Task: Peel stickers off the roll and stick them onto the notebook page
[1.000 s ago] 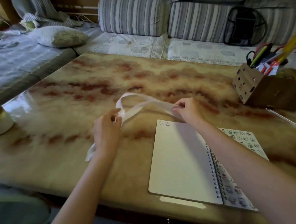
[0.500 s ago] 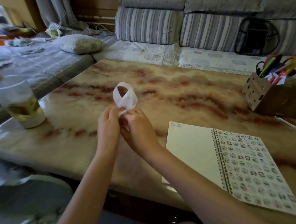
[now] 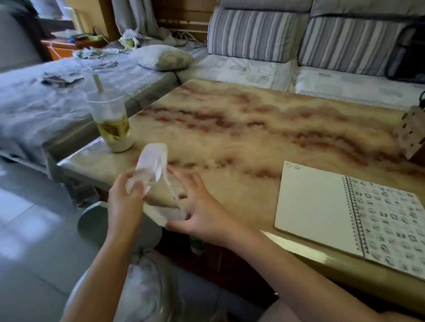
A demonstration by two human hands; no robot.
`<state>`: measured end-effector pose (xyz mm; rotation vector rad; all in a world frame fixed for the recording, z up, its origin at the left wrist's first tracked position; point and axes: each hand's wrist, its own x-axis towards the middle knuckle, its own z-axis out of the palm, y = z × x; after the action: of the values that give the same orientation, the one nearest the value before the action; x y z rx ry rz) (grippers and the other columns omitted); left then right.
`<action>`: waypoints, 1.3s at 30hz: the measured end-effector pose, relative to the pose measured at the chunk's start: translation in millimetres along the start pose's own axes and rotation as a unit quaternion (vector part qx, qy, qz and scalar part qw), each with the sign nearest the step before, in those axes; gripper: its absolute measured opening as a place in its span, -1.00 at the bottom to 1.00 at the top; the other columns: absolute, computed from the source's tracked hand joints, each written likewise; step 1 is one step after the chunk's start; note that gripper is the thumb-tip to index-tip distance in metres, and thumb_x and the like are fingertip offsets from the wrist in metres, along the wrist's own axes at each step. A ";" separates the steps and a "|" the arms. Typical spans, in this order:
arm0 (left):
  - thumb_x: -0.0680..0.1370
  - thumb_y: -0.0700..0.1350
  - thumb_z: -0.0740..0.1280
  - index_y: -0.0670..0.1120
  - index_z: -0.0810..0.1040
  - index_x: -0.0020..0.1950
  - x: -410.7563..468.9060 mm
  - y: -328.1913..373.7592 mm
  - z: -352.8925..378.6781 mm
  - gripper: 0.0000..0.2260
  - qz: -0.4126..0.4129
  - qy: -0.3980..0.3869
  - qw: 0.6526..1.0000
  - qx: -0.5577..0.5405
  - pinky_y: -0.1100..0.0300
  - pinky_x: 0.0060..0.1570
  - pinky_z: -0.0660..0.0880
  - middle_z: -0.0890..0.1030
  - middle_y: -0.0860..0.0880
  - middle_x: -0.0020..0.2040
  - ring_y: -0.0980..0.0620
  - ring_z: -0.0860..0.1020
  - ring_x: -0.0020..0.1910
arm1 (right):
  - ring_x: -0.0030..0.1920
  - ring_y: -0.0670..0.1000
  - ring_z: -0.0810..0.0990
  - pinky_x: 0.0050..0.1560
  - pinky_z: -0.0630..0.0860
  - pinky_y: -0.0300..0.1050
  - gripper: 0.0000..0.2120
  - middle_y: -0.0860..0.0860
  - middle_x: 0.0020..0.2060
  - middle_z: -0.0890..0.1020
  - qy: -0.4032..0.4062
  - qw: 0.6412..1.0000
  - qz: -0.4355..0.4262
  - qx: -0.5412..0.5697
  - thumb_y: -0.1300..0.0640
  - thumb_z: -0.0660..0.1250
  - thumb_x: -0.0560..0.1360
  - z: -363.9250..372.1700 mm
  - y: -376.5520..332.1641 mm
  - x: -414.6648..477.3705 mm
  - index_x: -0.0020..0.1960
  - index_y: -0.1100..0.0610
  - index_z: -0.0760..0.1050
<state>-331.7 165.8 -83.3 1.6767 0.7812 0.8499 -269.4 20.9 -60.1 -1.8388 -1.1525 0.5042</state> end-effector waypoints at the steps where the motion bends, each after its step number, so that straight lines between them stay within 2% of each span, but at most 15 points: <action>1: 0.58 -0.24 0.20 0.03 0.56 0.06 -6.6 -10.6 -13.1 -0.78 -0.003 -0.010 1.000 0.019 0.03 0.03 0.52 0.59 -0.06 0.04 -0.09 0.56 0.05 | 0.35 -0.01 0.34 0.34 0.40 -0.04 -0.10 -0.02 0.43 0.09 -0.023 1.000 0.000 0.000 0.21 0.48 0.40 7.4 -1.2 -0.7 0.54 -0.05 0.01; 3: 0.58 -0.24 0.19 0.11 0.56 -0.09 -22.2 -33.6 -35.2 -0.73 -0.008 -0.021 0.999 0.031 -0.09 0.05 0.52 0.58 -0.08 0.00 -0.11 0.57 0.01 | 0.43 0.01 0.26 0.37 0.37 0.04 -0.07 -0.09 0.49 0.01 -0.069 0.997 0.004 -0.018 0.18 0.48 0.40 26.9 -0.1 -0.7 0.53 -0.17 -0.04; 5: 0.59 -0.30 0.17 0.07 0.54 -0.10 -40.7 -55.8 -53.5 -0.71 -0.010 -0.018 0.998 0.057 0.01 -0.04 0.50 0.53 -0.09 -0.04 -0.12 0.54 -0.02 | 0.49 0.02 0.16 0.45 0.26 0.01 -0.09 -0.06 0.52 -0.01 -0.104 0.993 0.008 -0.054 0.20 0.47 0.41 54.2 3.8 -1.2 0.54 -0.11 -0.02; 7: 0.58 -0.35 0.14 -0.07 0.53 -0.06 -56.9 -80.6 -68.4 -0.75 -0.011 0.000 0.995 0.104 0.15 -0.13 0.40 0.47 -0.07 -0.08 -0.12 0.49 -0.03 | 0.48 0.04 0.22 0.46 0.23 -0.04 -0.16 0.00 0.50 0.12 -0.113 0.990 0.019 -0.078 0.26 0.45 0.42 84.6 10.2 -3.2 0.55 0.05 0.07; 10: 0.60 -0.34 0.13 -0.15 0.52 -0.01 -75.8 -110.2 -80.9 -0.80 -0.016 0.031 0.986 0.162 0.17 -0.21 0.31 0.44 -0.09 -0.07 -0.12 0.47 -0.10 | 0.37 0.12 0.39 0.37 0.34 0.02 -0.35 0.03 0.42 0.34 -0.115 0.983 0.014 -0.140 0.28 0.39 0.45 127.0 20.3 -9.1 0.48 0.09 0.24; 15: 0.58 -0.30 0.18 -0.28 0.52 0.10 -82.9 -143.6 -80.2 -0.82 -0.005 0.008 0.955 0.297 0.07 -0.06 0.30 0.47 -0.27 0.08 -0.17 0.43 -0.02 | 0.30 0.21 0.43 0.35 0.25 0.03 -0.59 0.20 0.26 0.52 -0.123 0.955 -0.042 -0.267 0.28 0.28 0.46 171.5 43.7 -9.3 0.30 0.18 0.47; 18: 0.58 -0.22 0.18 -0.16 0.37 0.36 -79.1 -160.1 -78.6 -0.66 -0.045 -0.114 0.894 0.432 0.02 0.21 0.28 0.36 -0.24 0.33 -0.22 0.32 0.27 | 0.45 0.19 0.21 0.47 -0.04 -0.02 -0.61 0.23 0.36 0.42 -0.147 0.936 0.002 -0.320 0.20 0.24 0.51 180.2 56.4 -13.5 0.34 0.15 0.44; 20: 0.56 -0.12 0.22 -0.07 0.25 0.43 -81.5 -167.0 -78.5 -0.56 -0.042 -0.175 0.837 0.517 0.09 0.30 0.22 0.30 -0.13 0.39 -0.14 0.27 0.34 | 0.49 0.17 0.14 0.49 -0.05 -0.03 -0.61 0.21 0.41 0.35 -0.144 0.933 0.029 -0.328 0.14 0.21 0.54 178.5 59.6 -17.8 0.36 0.16 0.43; 21: 0.55 -0.10 0.23 -0.05 0.23 0.43 -83.1 -172.9 -78.5 -0.55 -0.047 -0.182 0.836 0.516 0.11 0.31 0.21 0.30 -0.10 0.40 -0.10 0.26 0.35 | 0.48 0.15 0.16 0.49 -0.01 -0.04 -0.62 0.19 0.41 0.34 -0.120 0.939 0.036 -0.320 0.16 0.19 0.56 175.8 60.1 -18.8 0.36 0.16 0.42; 24: 0.58 -0.10 0.18 -0.04 0.27 0.40 -85.1 -182.1 -79.7 -0.62 -0.060 -0.201 0.839 0.501 0.09 0.29 0.25 0.33 -0.07 0.38 -0.09 0.27 0.34 | 0.43 0.05 0.25 0.44 0.08 -0.16 -0.55 0.06 0.40 0.37 -0.052 0.963 0.022 -0.262 0.27 0.17 0.55 167.6 63.7 -19.6 0.43 0.12 0.32; 28: 0.47 -0.15 0.40 -0.26 0.47 0.29 -80.2 -206.8 -72.4 -0.58 0.026 -0.238 0.843 0.482 -0.14 0.37 0.28 0.44 -0.28 0.34 -0.26 0.39 0.34 | 0.48 0.06 0.21 0.47 0.06 -0.04 -0.52 0.05 0.49 0.27 -0.112 0.959 0.015 -0.259 0.25 0.13 0.58 172.7 70.4 -22.1 0.49 0.11 0.21; 30: 0.60 -0.15 0.18 -0.18 0.29 0.45 -82.5 -201.7 -69.2 -0.59 -0.060 -0.185 0.905 0.379 -0.04 0.45 0.15 0.32 -0.17 0.45 -0.13 0.23 0.46 | 0.49 0.09 0.15 0.51 -0.05 0.03 -0.53 0.11 0.47 0.27 -0.166 0.941 0.043 -0.291 0.23 0.12 0.58 186.0 83.5 -26.1 0.48 0.16 0.22; 33: 0.62 -0.22 0.09 -0.10 0.27 0.44 -87.6 -188.6 -69.9 -0.63 -0.075 -0.110 0.960 0.246 0.10 0.31 0.25 0.40 -0.09 0.37 -0.05 0.35 0.36 | 0.50 0.21 0.05 0.49 -0.04 0.20 -0.61 0.16 0.43 0.29 -0.222 0.914 0.095 -0.326 0.14 0.14 0.55 206.3 98.1 -30.0 0.37 0.16 0.34; 36: 0.60 -0.25 0.17 -0.17 0.37 0.36 -83.2 -175.0 -75.4 -0.69 -0.018 -0.087 0.975 0.202 0.22 0.24 0.25 0.44 -0.10 0.30 -0.05 0.39 0.29 | 0.44 0.20 0.13 0.47 0.01 0.10 -0.65 0.16 0.37 0.35 -0.150 0.929 0.089 -0.326 0.11 0.14 0.57 206.1 94.4 -28.7 0.31 0.19 0.41; 39: 0.58 -0.16 0.26 -0.05 0.44 0.25 -74.9 -158.5 -81.1 -0.76 0.032 -0.078 0.981 0.177 0.22 0.14 0.34 0.49 -0.01 0.19 0.04 0.46 0.16 | 0.40 0.17 0.18 0.42 0.06 0.03 -0.65 0.16 0.35 0.37 -0.076 0.940 0.057 -0.327 0.11 0.15 0.58 187.3 77.2 -22.0 0.31 0.22 0.42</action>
<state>-453.4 181.7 -232.5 2.0663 0.8068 0.6378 -374.0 75.0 -226.4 -2.4809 -1.4382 0.3512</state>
